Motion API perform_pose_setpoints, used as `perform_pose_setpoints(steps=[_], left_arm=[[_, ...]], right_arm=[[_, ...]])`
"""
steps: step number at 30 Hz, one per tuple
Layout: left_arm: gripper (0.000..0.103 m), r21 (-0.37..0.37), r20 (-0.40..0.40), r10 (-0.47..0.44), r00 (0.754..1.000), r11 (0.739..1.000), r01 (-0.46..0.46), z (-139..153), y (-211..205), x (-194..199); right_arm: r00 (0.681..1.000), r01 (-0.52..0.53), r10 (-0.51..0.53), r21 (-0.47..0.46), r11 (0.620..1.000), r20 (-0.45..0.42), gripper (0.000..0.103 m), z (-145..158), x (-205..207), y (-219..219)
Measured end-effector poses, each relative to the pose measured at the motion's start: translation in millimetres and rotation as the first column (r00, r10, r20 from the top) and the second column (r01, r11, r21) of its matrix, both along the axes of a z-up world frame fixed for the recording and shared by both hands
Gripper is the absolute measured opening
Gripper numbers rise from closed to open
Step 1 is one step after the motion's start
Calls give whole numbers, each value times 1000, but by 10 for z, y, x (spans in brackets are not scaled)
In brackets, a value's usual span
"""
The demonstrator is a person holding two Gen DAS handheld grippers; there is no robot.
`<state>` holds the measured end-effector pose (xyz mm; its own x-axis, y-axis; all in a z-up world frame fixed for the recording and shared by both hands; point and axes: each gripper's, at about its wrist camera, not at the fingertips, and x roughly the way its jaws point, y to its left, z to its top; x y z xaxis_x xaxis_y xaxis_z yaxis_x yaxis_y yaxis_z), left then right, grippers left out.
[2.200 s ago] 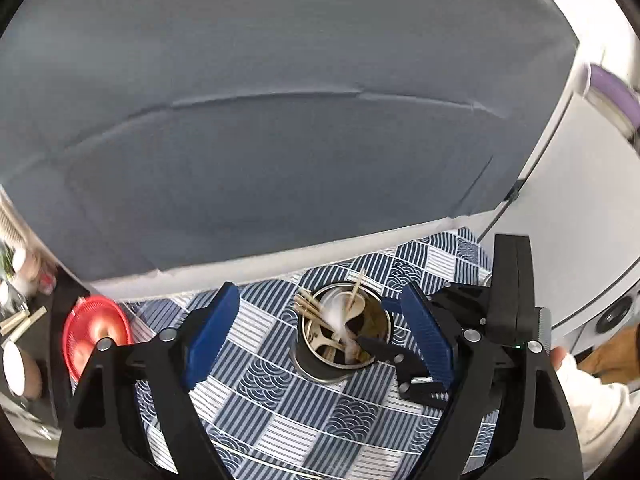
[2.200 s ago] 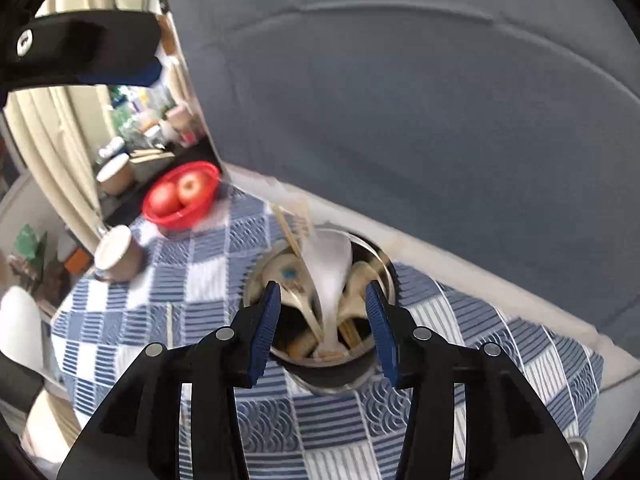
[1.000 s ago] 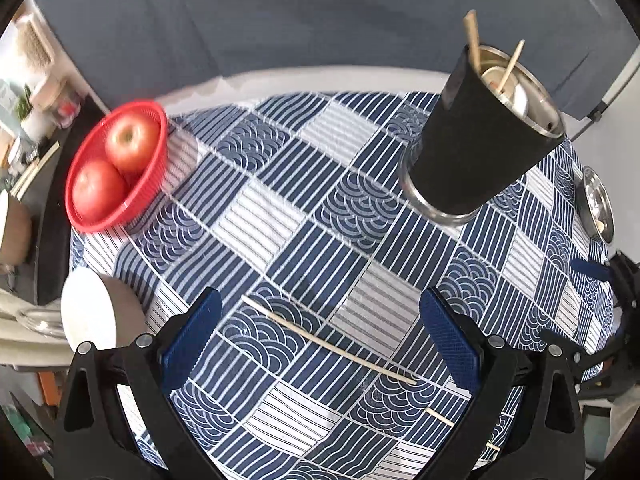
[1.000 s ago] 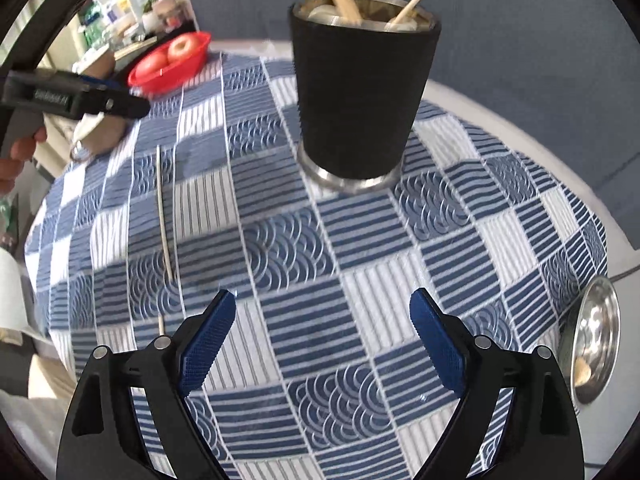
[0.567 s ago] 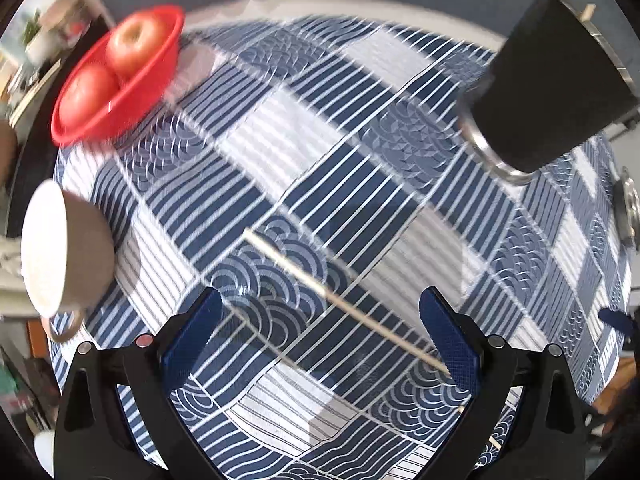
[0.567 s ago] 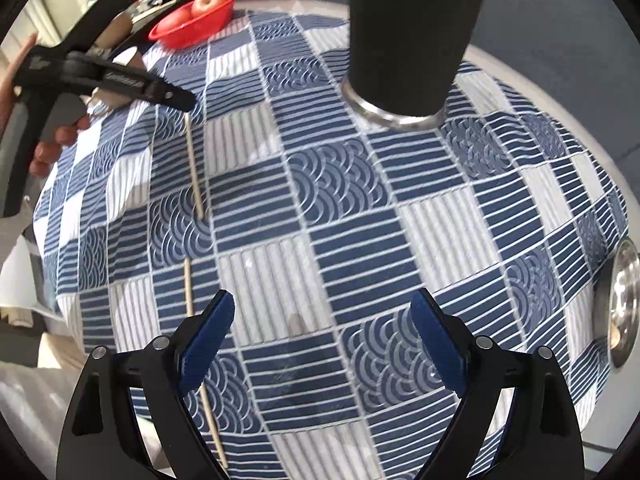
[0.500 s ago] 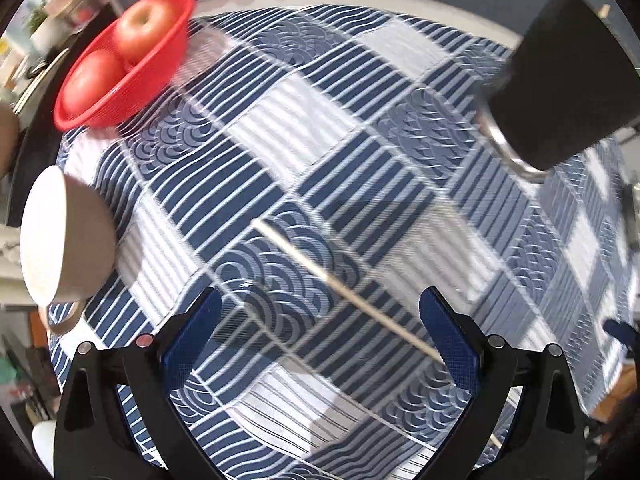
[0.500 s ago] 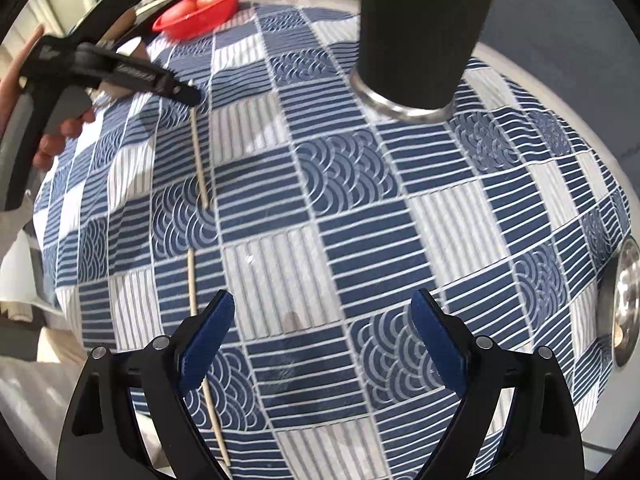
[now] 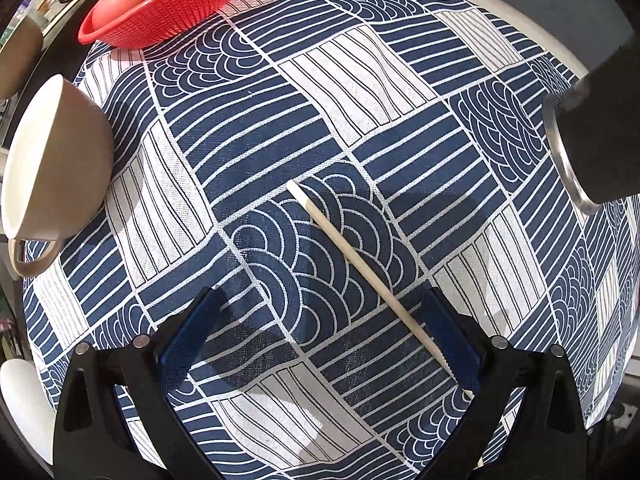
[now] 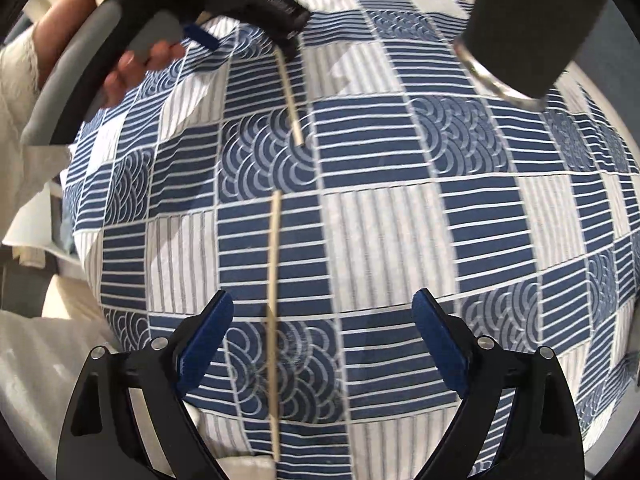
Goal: Organize utensils
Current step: 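Lower both tools to the wooden chopstick lying on the cloth, then grasp the chopstick with the right tool and lift it upright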
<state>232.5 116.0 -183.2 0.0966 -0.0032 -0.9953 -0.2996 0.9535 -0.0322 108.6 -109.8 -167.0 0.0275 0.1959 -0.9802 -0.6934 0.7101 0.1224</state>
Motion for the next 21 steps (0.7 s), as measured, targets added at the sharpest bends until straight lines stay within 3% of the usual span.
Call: perform_pose_setpoints(steps=[2,4,6,11,18,21], left_arm=[[99,2,5,1,1000,1000,-1,0,-1,-10],[99,5,8,6,1000,1000,-6,5,5,-35],[99,10,12,14,1000,1000,-14,-6,46,-114],[99,25,46,35,998,999,-36,-52,-26,-201],[99,21,27,74,997,997,-75,-106,-52,-356],[99,18,24,39,999,999,-39,-130,-74,-437]], right_arm=[[1000,-3,2,-28,1000,-15,89,-107,-40,39],[1000,-4,4,-60,998,2,96,-206,-99,49],[998,-37,42,-87,996,56,96,-234,-187,102],[998,-21,25,-87,996,49,97,-235,-183,111],[997,-16,20,-67,998,71,97,-246,-259,84],[999,-3,7,-90,996,50,96,-252,-248,69]])
